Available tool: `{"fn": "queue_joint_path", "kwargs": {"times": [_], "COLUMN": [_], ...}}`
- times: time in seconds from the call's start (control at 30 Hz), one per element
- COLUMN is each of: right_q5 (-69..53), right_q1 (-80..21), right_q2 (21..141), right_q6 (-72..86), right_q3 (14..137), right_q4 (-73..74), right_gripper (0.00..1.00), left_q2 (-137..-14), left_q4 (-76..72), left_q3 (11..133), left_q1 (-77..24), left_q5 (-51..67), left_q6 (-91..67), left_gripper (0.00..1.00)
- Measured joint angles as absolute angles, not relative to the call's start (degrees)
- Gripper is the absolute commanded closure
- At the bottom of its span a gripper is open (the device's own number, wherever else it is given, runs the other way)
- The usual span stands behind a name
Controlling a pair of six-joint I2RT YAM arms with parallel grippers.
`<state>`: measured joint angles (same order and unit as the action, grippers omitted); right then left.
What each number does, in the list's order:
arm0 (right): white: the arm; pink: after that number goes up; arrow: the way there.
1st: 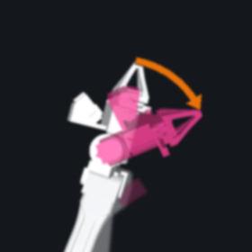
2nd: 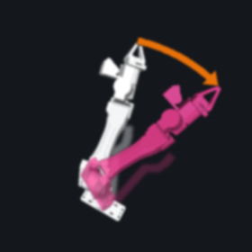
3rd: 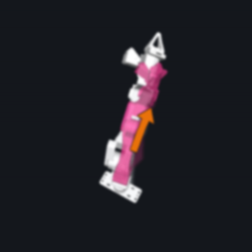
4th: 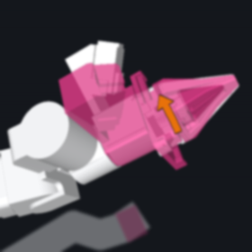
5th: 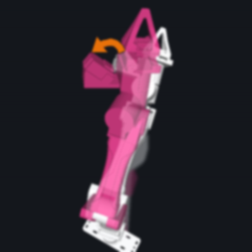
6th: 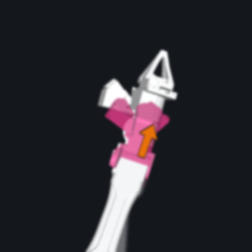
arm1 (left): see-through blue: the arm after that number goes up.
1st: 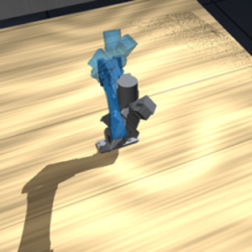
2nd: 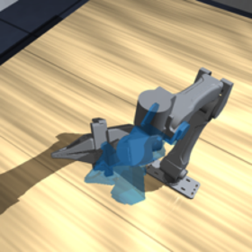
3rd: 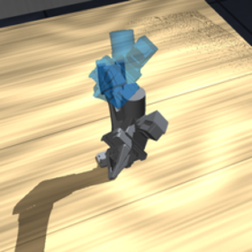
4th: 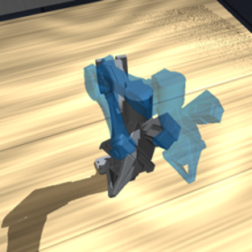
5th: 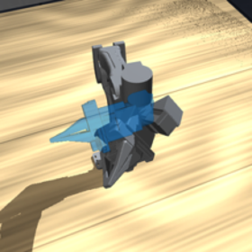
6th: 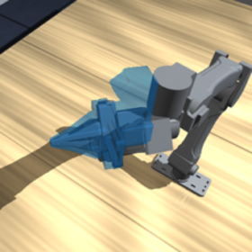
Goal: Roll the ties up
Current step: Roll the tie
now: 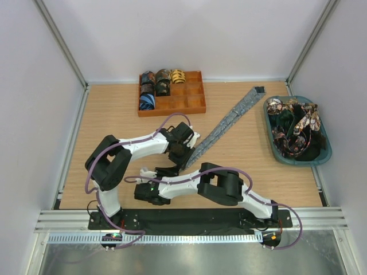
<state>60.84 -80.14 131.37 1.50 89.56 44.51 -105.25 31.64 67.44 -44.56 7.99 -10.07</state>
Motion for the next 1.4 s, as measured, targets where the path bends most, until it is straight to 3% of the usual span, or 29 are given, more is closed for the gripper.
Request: {"fn": "queue_joint_path", "kwargs": {"times": [0.1,0.2,0.4,0.9,1.23,1.4], "right_q5": [60.9,60.9,60.8,56.1,42.0,31.9], "right_q1": [-79.9,-79.5,-78.9,-78.3,-75.7,-72.6], "right_q2": [132.3,133.1,133.1,126.8,114.6,107.8], "right_q6": [2.2,3.0,3.7,4.7,5.1,5.8], "right_q3": [90.1,90.5,90.5,84.1,73.9,67.6], "right_q4": [45.6,46.6,47.5,39.8,28.3,22.3], "right_gripper": [0.7,0.8,0.88,0.91,0.92,0.91], "left_q2": [-105.3,-105.3,-105.0,-98.4,-80.7,-76.5], "left_q4": [32.1,32.2,32.6,28.8,15.6,11.8], "left_q3": [67.5,67.5,67.7,72.8,57.6,52.9], "left_q1": [-44.6,-44.6,-44.6,-42.7,-35.0,-33.6], "left_q5": [8.1,8.0,7.5,5.3,0.9,-2.3], "left_q6": [-10.1,-10.1,-10.1,-10.5,-17.0,-19.8], "left_gripper": [0.65,0.55,0.45,0.32,0.23,0.07]}}
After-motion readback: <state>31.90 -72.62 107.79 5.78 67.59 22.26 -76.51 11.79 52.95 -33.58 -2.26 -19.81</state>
